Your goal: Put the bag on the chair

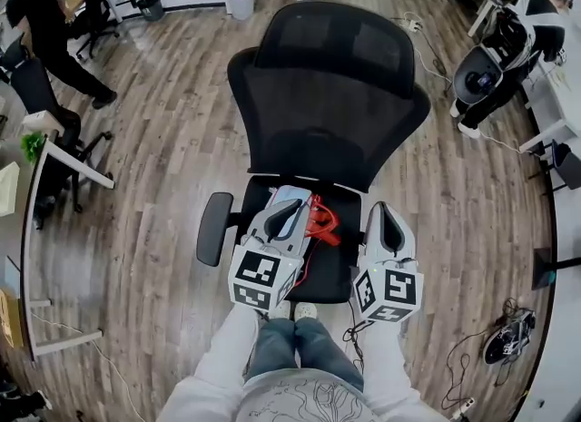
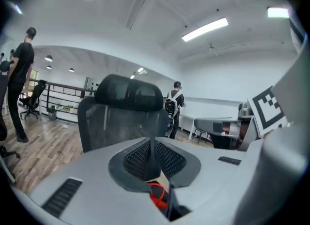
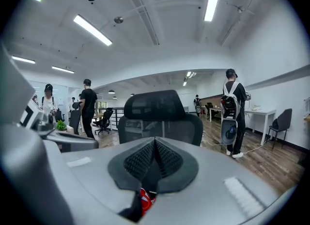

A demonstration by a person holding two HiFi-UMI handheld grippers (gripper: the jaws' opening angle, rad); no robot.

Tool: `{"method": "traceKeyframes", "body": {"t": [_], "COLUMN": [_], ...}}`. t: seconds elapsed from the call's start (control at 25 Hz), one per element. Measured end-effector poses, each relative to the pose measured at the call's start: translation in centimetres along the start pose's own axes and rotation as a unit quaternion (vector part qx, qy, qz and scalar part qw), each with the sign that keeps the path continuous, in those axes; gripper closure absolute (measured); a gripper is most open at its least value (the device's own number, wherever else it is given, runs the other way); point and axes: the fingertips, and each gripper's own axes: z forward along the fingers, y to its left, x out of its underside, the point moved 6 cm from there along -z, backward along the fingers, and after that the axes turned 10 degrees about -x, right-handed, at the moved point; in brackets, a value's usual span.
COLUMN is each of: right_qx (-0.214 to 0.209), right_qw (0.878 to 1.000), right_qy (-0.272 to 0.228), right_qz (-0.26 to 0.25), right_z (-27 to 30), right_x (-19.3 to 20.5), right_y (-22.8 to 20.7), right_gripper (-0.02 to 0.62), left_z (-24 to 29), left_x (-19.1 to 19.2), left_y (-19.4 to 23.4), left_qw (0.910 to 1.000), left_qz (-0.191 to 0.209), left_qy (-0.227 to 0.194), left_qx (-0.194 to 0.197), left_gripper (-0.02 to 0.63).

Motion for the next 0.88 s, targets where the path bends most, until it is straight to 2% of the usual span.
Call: {"method": "traceKeyframes", "body": {"t": [0.32, 0.56, 0.88], "right_qx": [-0.025, -0.037, -0.049], "right_qw": [0.998, 0.996, 0.993], "right_qy": [-0.054, -0.074, -0.099], "right_qz": [-0.021, -0.034, -0.04], "right_z": [-1.6, -3.9, -5.5], "right_x": [-4.9, -7.4, -9.0], "right_y": [2.1, 3.5, 4.0], "right_gripper": [0.586, 0.586, 0.586], "left_z": [-5.1, -8.8, -11.8], "left_x": [-7.7, -9.7, -11.2], "left_y": [0.4, 0.5, 0.3], "left_qw": [0.9916, 0.9839, 0.9747], "left_qz": [0.012, 0.021, 0.028], "left_qy": [-0.098, -0.123, -0.155], "left_qx": [-0.083, -0.128, -0.158], "left_gripper": [0.6, 0.6, 0.6]}}
